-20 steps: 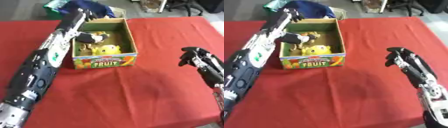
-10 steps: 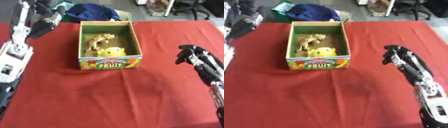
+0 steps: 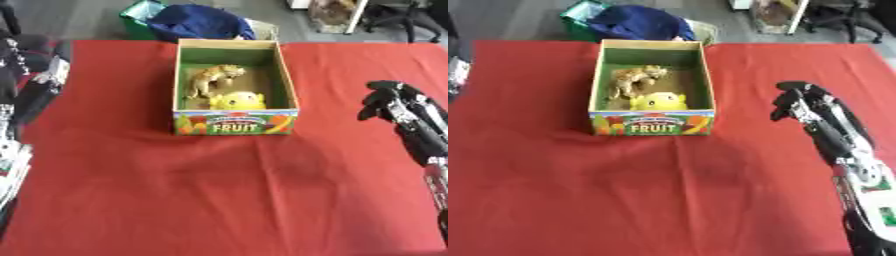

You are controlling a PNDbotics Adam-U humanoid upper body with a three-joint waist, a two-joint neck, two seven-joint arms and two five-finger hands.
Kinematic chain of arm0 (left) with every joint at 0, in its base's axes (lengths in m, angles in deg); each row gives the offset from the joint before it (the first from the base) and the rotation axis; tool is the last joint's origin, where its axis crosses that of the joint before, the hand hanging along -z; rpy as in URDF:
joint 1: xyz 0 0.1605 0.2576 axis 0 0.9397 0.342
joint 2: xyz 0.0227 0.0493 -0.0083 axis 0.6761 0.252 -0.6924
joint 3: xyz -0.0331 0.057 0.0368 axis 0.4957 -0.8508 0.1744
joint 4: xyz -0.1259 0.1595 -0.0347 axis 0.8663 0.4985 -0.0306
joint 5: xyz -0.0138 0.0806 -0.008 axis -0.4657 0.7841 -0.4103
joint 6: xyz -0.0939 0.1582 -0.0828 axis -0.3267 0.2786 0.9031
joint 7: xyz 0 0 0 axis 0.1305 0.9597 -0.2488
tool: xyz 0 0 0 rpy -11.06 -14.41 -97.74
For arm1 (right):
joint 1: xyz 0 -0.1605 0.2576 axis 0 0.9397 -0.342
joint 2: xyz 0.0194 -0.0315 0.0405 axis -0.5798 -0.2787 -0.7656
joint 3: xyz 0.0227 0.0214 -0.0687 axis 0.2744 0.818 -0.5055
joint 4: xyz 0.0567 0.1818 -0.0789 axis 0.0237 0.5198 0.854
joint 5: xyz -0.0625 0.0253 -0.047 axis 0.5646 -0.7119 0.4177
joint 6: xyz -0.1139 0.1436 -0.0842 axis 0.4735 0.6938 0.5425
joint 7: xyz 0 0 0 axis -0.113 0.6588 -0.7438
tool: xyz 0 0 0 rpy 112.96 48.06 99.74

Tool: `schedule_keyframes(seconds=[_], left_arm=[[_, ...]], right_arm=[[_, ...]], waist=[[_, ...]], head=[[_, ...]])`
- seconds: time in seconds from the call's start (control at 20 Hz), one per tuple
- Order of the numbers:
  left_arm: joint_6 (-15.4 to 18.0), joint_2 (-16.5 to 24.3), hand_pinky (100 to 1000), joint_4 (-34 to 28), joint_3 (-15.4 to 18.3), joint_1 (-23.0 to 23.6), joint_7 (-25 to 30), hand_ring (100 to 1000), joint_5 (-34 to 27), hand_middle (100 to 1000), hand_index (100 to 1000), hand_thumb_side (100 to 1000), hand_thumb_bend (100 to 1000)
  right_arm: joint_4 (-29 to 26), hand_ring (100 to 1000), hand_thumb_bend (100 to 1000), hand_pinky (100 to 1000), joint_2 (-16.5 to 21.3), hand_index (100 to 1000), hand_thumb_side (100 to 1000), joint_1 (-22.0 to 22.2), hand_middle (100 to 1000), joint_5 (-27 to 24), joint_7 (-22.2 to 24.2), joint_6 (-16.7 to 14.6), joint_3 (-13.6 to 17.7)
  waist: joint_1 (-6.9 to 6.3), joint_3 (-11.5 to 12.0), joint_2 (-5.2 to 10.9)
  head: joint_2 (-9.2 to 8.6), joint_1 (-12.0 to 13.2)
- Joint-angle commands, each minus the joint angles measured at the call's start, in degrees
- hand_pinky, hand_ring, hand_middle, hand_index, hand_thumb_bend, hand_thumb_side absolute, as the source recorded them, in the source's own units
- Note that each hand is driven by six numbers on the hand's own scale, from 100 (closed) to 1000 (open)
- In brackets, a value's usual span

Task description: Pick up objects on the table and place them in the box.

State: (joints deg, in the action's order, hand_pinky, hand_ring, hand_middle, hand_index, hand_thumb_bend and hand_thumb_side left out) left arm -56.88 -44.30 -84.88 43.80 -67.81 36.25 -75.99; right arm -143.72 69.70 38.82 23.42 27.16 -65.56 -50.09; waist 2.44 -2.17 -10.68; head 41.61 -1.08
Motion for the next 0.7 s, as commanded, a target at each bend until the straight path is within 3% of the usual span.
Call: schedule_keyframes(seconds=[0.05,0.25,0.7], left_arm=[[0.3,-0.7,637,-1.9,1.2,1.4,-0.8,576,-0.3,550,670,496,427],[0.9,-2.3,634,-1.9,1.2,3.7,-1.5,573,-1.0,548,668,497,425],[1.9,-4.0,633,-1.3,1.1,5.7,-1.8,570,-1.7,545,665,498,422]], right_arm=[[-1.6,535,100,565,1.1,760,570,-0.3,556,-0.7,-0.4,0.1,0.5],[-1.8,544,100,565,0.9,759,570,-0.1,569,-0.9,-0.6,0.2,0.4],[-2.1,542,100,565,0.4,756,571,0.2,568,-0.8,-1.0,0.4,0.6]], waist=[[-0.22,0.2,1.04],[-0.3,0.2,1.22],[-0.26,0.3,1.07]], head=[[1.42,1.0],[2.42,1.9],[2.51,2.3]])
